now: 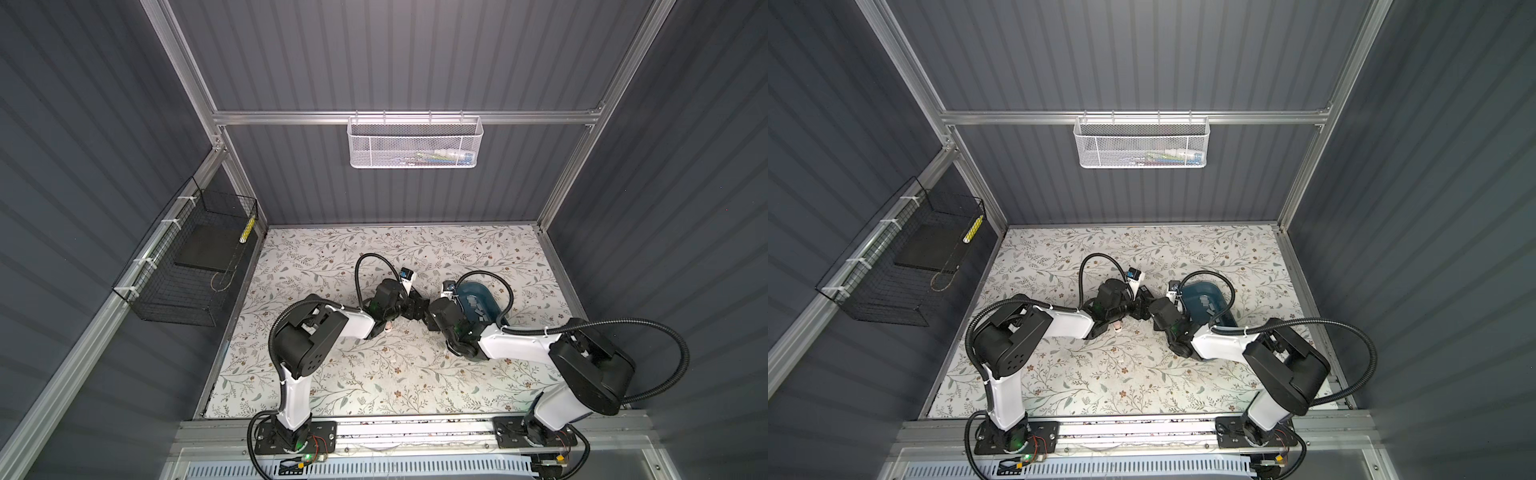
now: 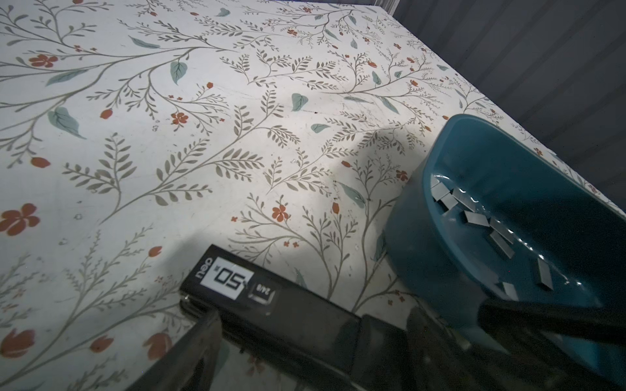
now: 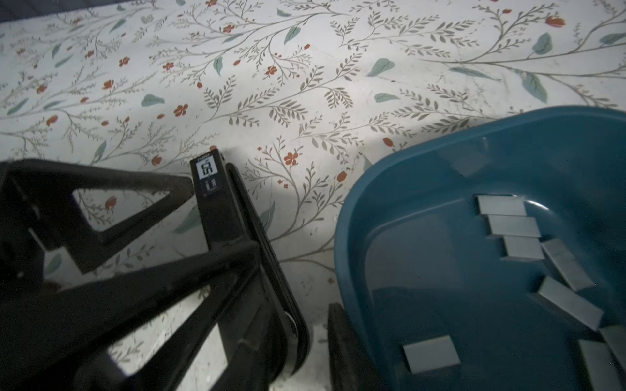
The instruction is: Load the staples into the stapler
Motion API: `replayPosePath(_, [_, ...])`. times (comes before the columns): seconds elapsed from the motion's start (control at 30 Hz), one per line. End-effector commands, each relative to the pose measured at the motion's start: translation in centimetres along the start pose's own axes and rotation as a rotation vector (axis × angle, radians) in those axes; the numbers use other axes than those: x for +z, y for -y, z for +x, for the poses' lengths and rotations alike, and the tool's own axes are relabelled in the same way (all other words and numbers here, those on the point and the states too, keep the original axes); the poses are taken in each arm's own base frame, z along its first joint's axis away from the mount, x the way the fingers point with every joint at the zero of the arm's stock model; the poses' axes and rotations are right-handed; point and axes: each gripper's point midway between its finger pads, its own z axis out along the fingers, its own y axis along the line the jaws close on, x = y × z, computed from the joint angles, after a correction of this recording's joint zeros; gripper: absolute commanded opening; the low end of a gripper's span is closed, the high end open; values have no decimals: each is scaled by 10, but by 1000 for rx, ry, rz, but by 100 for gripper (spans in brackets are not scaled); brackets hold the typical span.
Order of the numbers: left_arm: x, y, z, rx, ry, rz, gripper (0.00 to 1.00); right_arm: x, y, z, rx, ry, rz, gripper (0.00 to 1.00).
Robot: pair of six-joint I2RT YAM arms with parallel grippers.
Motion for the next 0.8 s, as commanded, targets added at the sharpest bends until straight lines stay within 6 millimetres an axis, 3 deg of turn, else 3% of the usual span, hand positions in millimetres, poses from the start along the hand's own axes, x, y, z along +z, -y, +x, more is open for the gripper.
replayPosePath(0.0, [4,-2,20,19,-65,-7,86,-5,6,24,-56,-105,13,34])
replayPosePath(0.53, [-3,2,15,23,-49,4,86,2,52,26,-4,-85,141,34])
replayPosePath(0.67, [-3,2,16,23,-51,6,86,0,48,20,0,-73,112,31])
replayPosePath(0.77, [-4,2,16,24,-51,4,86,-10,34,6,3,-34,40,29])
